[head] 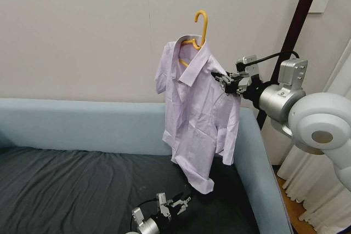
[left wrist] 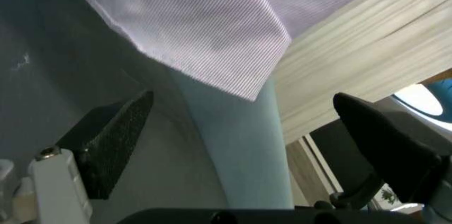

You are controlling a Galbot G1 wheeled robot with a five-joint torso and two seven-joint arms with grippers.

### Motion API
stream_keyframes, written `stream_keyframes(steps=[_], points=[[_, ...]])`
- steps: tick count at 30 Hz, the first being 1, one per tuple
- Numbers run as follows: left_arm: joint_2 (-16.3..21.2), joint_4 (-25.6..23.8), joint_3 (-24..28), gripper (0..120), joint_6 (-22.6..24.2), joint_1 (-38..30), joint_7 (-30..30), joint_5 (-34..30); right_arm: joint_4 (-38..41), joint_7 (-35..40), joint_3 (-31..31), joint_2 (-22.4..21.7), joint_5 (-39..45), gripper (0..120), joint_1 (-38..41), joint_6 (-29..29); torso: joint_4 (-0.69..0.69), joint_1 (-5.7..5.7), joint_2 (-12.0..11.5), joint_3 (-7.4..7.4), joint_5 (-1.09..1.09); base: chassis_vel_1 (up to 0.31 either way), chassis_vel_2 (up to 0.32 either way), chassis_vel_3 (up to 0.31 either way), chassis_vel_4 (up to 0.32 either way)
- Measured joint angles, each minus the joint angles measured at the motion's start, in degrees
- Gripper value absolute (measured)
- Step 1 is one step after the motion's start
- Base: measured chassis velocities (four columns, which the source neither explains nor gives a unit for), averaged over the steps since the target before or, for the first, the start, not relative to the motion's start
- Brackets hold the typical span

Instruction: Pick up the clothes from the sofa and hang them on the clothes hanger.

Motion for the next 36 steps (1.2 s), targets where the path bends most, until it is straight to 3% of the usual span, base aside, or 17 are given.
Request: stream_keyframes(steps=[11, 29, 36], points=[[-2.1, -0.6, -2.7, 100, -1.1, 1.4, 2.0, -3.3, 1.9, 2.1, -0.2, -0.2, 3.9, 7, 3.3, 0.3, 0.00, 0.00, 0.0, 0.00, -0.01, 0.000, 0.000, 0.000, 0.000], [-5.3, 2.0, -3.1, 95, -1.5, 1.3, 3.4, -2.8, 2.8, 2.3, 0.4, -0.6, 4.5, 7, 4.1, 0.9, -0.01, 0.00, 0.0, 0.00, -0.01, 0.000, 0.000, 0.000, 0.000], [-5.4, 3.7, -3.5, 82, -2.3, 0.1, 4.3, -2.7, 3.1, 2.2, 0.4, -0.3, 4.8, 7, 4.5, 0.9, -0.01, 0.00, 0.0, 0.00, -0.01, 0.000, 0.000, 0.000, 0.000]])
